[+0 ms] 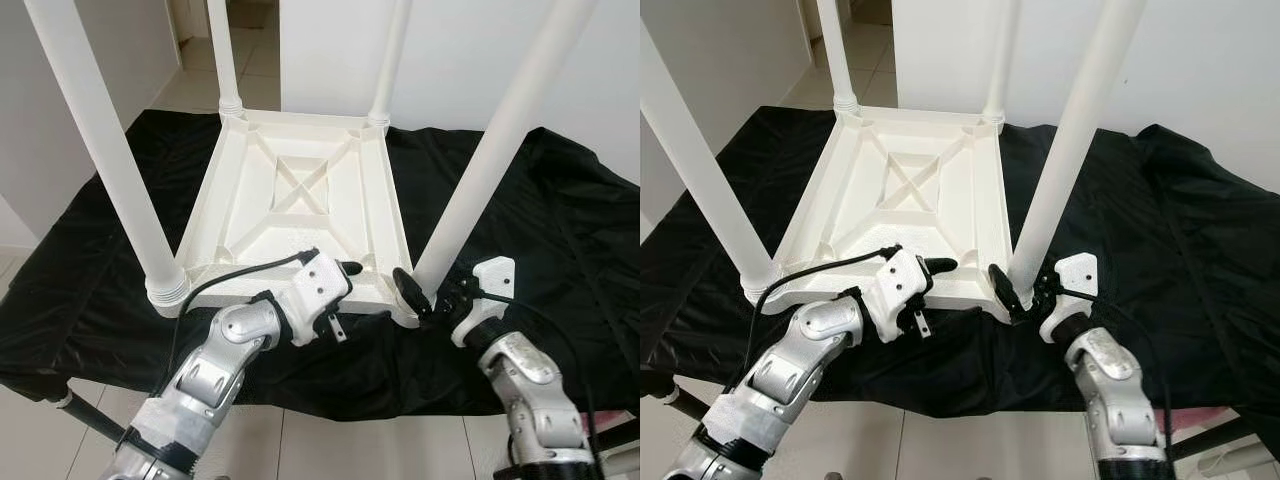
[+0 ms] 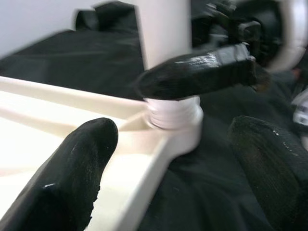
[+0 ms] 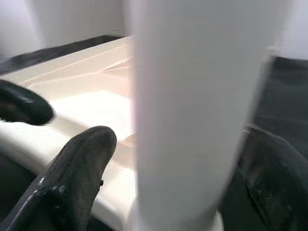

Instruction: Building children table

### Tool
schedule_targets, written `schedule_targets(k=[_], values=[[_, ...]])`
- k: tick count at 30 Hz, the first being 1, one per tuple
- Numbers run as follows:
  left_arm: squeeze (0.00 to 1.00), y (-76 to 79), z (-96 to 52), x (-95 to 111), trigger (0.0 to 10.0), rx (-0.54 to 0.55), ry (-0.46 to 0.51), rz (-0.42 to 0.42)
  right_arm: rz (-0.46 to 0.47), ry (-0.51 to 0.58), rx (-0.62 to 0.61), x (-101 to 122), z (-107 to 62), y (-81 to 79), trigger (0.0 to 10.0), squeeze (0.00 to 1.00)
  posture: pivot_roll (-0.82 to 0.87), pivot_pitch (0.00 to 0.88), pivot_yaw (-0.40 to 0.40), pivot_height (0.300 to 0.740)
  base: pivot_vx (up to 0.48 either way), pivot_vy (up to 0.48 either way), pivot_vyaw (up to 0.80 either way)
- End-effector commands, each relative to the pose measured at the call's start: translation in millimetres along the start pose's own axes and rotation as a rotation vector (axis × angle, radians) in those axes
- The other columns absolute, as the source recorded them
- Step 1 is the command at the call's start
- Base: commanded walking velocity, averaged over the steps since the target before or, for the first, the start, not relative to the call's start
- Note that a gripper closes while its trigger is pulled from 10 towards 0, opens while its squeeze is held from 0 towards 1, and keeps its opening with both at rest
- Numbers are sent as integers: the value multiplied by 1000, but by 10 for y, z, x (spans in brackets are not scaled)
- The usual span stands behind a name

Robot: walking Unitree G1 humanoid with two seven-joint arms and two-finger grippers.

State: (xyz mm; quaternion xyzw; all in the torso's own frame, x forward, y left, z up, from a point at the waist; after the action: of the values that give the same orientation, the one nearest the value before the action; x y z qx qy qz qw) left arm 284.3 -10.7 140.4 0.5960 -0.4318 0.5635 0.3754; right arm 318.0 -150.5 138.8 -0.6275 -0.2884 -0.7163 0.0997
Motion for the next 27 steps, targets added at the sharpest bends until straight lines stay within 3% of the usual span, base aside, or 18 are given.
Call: schedule_targets(k=[1, 6, 7, 8, 9, 18, 19, 20, 27], values=[[0, 77, -5, -18, 10000, -57, -16, -24, -10, -4, 69, -37, 36, -47, 10000, 0, -43, 0, -8, 740, 0, 0, 0], [0, 51, -8, -13, 10000, -50, -18, -21, -24, -10, 121, -68, 105, -14, 10000, 0, -41, 0, -8, 740, 0, 0, 0], [0, 44, -8, -8, 10000, -46, -18, -19, -25, -14, 129, -89, 126, 2, 3137, 0, -30, 0, -15, 740, 0, 0, 0], [0, 40, -7, -5, 10000, -44, -17, -17, -23, -16, 135, -102, 137, 11, 3137, 0, -30, 0, -15, 740, 0, 0, 0], [0, 38, -10, -2, 10000, -41, -16, -16, -22, -22, 144, -122, 139, 10, 0, 0, -26, 0, -19, 740, 0, 0, 0], [0, 65, -23, -14, 10000, -35, -26, -22, -13, -31, 186, -219, 139, 32, 0, 0, -18, 0, -24, 740, 0, 0, 0], [0, 61, -23, -15, 10000, -34, -26, -22, -4, -36, 184, -232, 150, 28, 1569, 0, -16, 0, -25, 740, 0, 0, 0], [0, 58, -24, -14, 10000, -33, -26, -23, 1, -33, 180, -229, 154, 20, 10000, 0, -17, 0, -24, 740, 0, 0, 0], [0, 57, -23, -35, 10000, -34, -34, -20, 16, -10, 142, -183, 159, 20, 10000, 0, -19, 0, -26, 740, 0, 0, 0]])
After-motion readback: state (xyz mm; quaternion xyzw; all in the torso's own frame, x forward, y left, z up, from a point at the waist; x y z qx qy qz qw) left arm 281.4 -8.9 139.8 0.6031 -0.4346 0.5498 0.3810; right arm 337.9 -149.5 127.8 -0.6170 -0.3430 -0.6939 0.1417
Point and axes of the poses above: a point about 5 cm out from each wrist's last joint towards the gripper, its own z axis pointing out of the wrist towards the gripper, its own x axis along the axis of the wrist's last joint, y = z × x, the point moved 6 cm from there along z, pointing out of the wrist towards the gripper, and after that the axes turned 11 degrees about -z, right-handed, at the moved point
